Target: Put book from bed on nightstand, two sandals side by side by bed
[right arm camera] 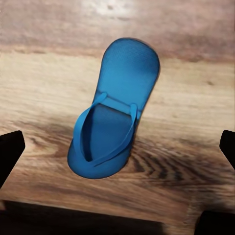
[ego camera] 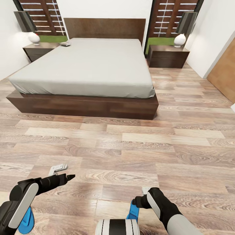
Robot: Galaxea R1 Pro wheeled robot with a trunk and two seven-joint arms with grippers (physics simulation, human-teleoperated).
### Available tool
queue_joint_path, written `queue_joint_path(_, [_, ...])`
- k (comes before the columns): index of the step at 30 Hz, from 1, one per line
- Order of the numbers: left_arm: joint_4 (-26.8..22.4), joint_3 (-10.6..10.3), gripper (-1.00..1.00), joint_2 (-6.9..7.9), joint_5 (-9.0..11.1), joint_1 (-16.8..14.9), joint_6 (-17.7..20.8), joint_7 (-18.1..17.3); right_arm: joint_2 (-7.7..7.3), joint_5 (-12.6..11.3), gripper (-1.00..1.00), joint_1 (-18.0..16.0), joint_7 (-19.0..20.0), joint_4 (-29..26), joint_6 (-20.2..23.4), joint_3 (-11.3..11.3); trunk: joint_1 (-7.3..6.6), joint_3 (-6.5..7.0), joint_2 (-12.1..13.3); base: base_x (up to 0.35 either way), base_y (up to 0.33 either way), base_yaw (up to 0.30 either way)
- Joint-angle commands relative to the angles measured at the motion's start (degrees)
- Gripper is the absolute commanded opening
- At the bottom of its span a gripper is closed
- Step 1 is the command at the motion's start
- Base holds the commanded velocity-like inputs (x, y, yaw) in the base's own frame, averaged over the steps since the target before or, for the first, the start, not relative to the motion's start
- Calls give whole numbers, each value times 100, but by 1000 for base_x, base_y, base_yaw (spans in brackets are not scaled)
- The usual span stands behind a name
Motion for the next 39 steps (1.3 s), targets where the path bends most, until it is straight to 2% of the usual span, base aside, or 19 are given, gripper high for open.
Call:
queue_joint_path(1, [-3, 6, 100, -1, -16, -3, 27, -27, -5, -27, 100, -1, -12, -8, 22, 19, -1, -8, -1, 0, 0, 70])
queue_joint_path(28, [-3, 6, 100, -2, -16, -1, 27, -27, -4, -27, 100, -1, -12, -8, 17, 19, -1, -43, -1, 0, 0, 16])
queue_joint_path(39, [-3, 6, 100, -3, -17, -1, 27, -26, -5, -27, 100, -1, -4, -8, 20, 19, -1, -100, -1, 0, 0, 47])
